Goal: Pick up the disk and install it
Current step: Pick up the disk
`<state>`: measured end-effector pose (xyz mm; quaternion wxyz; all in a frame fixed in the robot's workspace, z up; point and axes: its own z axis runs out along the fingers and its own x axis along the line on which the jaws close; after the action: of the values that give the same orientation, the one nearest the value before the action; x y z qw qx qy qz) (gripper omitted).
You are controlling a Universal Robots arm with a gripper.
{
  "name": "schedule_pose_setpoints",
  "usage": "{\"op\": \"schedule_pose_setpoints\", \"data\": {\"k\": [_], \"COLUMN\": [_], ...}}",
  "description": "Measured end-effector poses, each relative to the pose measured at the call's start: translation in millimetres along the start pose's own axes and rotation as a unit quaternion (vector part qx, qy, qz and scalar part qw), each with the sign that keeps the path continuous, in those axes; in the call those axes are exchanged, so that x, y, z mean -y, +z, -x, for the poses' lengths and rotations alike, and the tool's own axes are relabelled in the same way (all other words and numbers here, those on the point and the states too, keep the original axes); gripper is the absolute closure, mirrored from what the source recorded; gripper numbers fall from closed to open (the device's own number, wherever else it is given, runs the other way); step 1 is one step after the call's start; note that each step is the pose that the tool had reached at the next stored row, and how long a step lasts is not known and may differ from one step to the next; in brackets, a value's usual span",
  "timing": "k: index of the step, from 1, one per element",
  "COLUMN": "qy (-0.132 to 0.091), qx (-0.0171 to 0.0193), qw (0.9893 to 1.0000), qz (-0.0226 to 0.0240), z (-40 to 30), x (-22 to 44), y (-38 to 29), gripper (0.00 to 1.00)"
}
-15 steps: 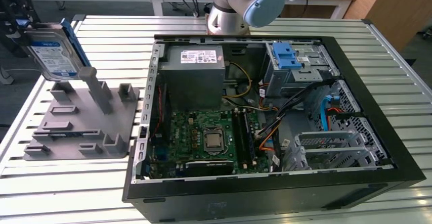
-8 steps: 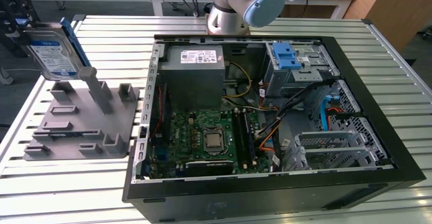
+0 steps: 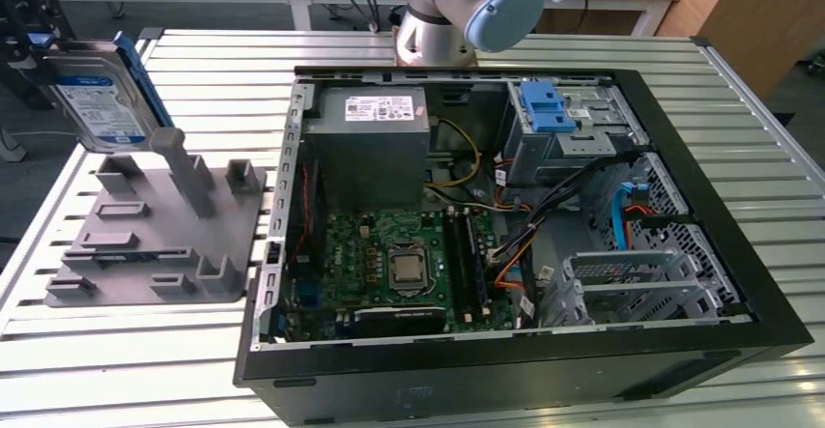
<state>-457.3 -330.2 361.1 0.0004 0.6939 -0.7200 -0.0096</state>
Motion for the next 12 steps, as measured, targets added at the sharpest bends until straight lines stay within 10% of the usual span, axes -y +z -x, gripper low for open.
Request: {"op": "schedule_pose_setpoints", "data": {"k": [12], "qy": [0.000], "qx": [0.0000], "qw": [1.0000], "qz": [0.0000], "z": [0.1], "x": [0.0], "y": [-3.3], "gripper": [0.64]}}
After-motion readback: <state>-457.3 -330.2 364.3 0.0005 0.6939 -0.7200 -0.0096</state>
